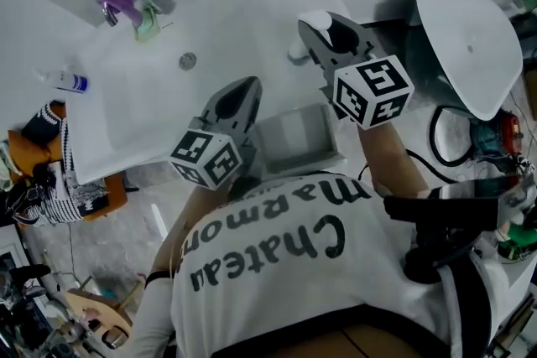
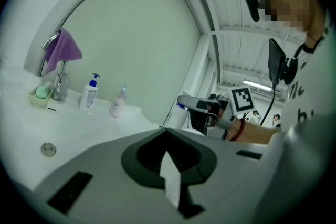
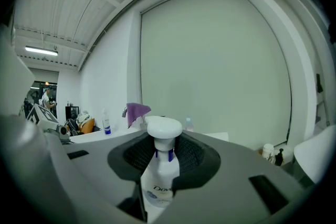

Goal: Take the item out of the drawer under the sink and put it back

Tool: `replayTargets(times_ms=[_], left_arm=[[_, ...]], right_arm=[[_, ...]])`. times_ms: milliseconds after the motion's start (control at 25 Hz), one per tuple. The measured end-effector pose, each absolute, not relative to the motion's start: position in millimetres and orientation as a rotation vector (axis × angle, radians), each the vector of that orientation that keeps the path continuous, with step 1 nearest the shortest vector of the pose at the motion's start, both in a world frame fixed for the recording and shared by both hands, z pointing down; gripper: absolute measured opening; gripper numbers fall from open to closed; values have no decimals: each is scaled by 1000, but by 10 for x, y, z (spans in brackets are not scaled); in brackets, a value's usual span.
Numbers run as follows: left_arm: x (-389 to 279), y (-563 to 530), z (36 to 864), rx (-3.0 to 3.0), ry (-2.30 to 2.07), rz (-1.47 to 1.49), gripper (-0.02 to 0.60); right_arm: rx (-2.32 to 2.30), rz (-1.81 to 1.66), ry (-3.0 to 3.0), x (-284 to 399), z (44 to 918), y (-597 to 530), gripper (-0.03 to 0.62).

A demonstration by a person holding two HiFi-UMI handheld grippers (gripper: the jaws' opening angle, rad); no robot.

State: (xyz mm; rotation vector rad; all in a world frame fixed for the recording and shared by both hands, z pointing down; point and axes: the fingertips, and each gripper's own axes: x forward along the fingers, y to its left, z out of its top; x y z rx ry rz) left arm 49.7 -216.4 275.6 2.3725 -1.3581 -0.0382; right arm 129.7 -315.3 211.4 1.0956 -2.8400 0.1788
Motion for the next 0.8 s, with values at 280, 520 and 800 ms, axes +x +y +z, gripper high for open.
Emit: replayTargets(times_ms=[280, 520, 800], left_arm=[[490, -2375, 2893, 2447, -1295, 108, 5], [356, -2665, 2947, 2515, -1153, 99, 5], [279, -2944, 2987, 2605, -928, 132, 5]], right_arm=[[1184, 260, -2811, 1314, 2369, -3364, 118], [1324, 270, -2714, 1213, 2458, -3547, 118], [1492, 237, -2565, 1183, 2450, -3720, 117]])
